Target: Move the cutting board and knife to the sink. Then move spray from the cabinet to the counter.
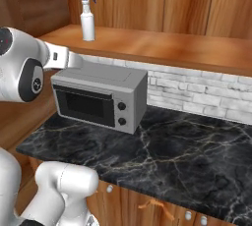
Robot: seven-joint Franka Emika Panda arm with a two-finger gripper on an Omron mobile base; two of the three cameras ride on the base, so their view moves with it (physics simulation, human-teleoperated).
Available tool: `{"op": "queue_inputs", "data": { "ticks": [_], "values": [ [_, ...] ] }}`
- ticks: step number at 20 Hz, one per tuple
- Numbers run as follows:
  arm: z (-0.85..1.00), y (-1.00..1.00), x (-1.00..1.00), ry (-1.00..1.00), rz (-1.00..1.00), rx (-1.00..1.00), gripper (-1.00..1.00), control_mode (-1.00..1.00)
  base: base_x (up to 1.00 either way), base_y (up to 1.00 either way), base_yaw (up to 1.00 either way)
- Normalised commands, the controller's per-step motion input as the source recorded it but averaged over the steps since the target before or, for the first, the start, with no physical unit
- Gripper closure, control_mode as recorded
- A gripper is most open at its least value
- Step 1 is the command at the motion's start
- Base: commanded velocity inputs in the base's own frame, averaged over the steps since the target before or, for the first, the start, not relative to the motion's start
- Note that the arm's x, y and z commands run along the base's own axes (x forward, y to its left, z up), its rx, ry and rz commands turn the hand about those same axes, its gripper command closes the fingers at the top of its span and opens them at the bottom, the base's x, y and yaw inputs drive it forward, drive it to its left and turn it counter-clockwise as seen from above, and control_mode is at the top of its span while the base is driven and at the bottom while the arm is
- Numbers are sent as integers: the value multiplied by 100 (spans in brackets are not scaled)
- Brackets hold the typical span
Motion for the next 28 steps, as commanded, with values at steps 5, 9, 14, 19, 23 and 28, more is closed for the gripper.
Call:
{"op": "queue_inputs", "data": {
  "ticks": [5, 9, 14, 19, 23, 28],
  "values": [
    [21, 0, 14, -5, 0, 1, -100, -100, 0, 0, 0],
    [22, 0, 24, 0, 0, 2, -100, -100, 0, 0, 0],
    [26, 0, 23, 0, 0, 1, -100, -100, 0, 0, 0],
    [2, 0, 34, 0, 0, 0, -100, -100, 0, 0, 0],
    [0, 0, 38, 0, 0, 0, -100, -100, 0, 0, 0],
    [1, 0, 37, 0, 0, 1, -100, -100, 0, 0, 0]
  ]
}}
